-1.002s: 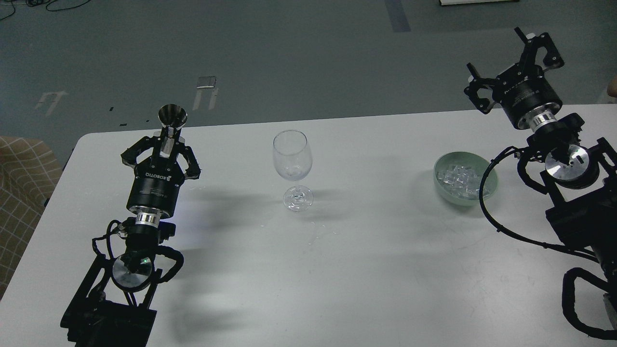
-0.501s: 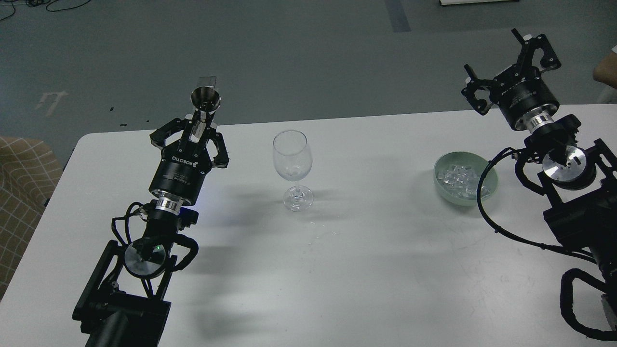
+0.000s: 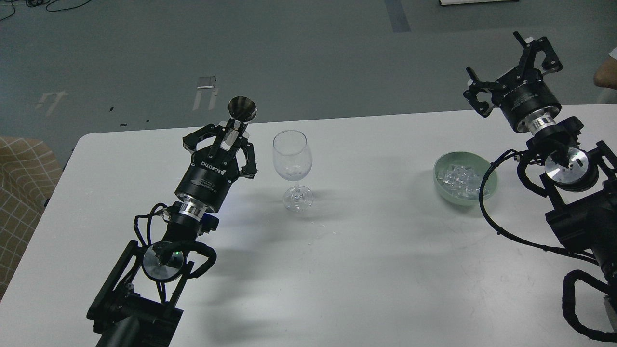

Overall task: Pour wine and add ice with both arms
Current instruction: 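Lift the jigger with the left gripper and carry it toward the wine glass, then tilt the jigger over the wine glass rim with the left gripper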

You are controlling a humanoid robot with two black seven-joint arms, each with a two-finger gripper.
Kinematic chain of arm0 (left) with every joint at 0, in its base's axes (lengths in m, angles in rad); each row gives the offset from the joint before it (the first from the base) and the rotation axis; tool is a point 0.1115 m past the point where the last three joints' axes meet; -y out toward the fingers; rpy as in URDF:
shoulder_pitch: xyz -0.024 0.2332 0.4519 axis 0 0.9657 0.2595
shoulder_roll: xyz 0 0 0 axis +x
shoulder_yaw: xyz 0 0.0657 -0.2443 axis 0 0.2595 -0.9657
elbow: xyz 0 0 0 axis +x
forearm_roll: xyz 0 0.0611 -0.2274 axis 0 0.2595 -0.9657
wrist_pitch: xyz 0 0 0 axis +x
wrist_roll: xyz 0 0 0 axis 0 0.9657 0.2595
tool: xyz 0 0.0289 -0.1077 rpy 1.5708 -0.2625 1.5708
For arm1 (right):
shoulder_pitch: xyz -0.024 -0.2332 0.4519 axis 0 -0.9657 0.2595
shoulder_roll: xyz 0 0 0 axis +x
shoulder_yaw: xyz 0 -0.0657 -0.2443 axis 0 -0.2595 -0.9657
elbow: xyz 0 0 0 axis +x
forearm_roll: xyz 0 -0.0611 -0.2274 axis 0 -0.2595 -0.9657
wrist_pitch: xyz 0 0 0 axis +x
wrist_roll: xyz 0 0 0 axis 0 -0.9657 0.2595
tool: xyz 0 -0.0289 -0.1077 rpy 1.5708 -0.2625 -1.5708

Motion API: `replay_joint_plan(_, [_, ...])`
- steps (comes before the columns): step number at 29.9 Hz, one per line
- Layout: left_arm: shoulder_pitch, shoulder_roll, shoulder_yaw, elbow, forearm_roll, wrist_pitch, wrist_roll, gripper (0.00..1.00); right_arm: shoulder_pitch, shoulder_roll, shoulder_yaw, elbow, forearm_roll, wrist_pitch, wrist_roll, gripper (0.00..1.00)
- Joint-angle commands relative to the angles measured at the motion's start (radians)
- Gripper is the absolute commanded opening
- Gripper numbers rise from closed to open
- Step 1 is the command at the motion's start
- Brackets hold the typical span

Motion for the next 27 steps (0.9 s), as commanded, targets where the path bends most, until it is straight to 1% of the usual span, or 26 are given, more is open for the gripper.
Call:
replay_joint_plan(1, [-0.001,0.0,0.01,0.006,0.002,0.016,-0.002,0.0,-0.004,-0.001,0.0,0.0,0.0,0.0,0.0,1.0])
replay_joint_plan(8, [-0.009,0.0,0.036,0.007,0.014,0.021,-0.002,0.0,-0.004,-0.001,0.0,0.001,0.0,0.0,0.0,1.0])
replay_joint_plan(13, [-0.024,0.0,0.039,0.004,0.014,0.085,0.001,0.0,-0.009,0.002,0.002,0.001,0.002,-0.002,0.001,1.0])
replay_joint_plan(21, [-0.051,0.0,0.041,0.001,0.026,0.106,0.001,0.0,-0.015,-0.003,0.006,0.001,0.009,0.0,0.001,1.0])
replay_joint_plan(27, [-0.054,0.005,0.041,0.0,0.15,0.105,0.0,0.0,-0.019,-0.003,0.028,0.001,0.011,0.004,0.0,1.0])
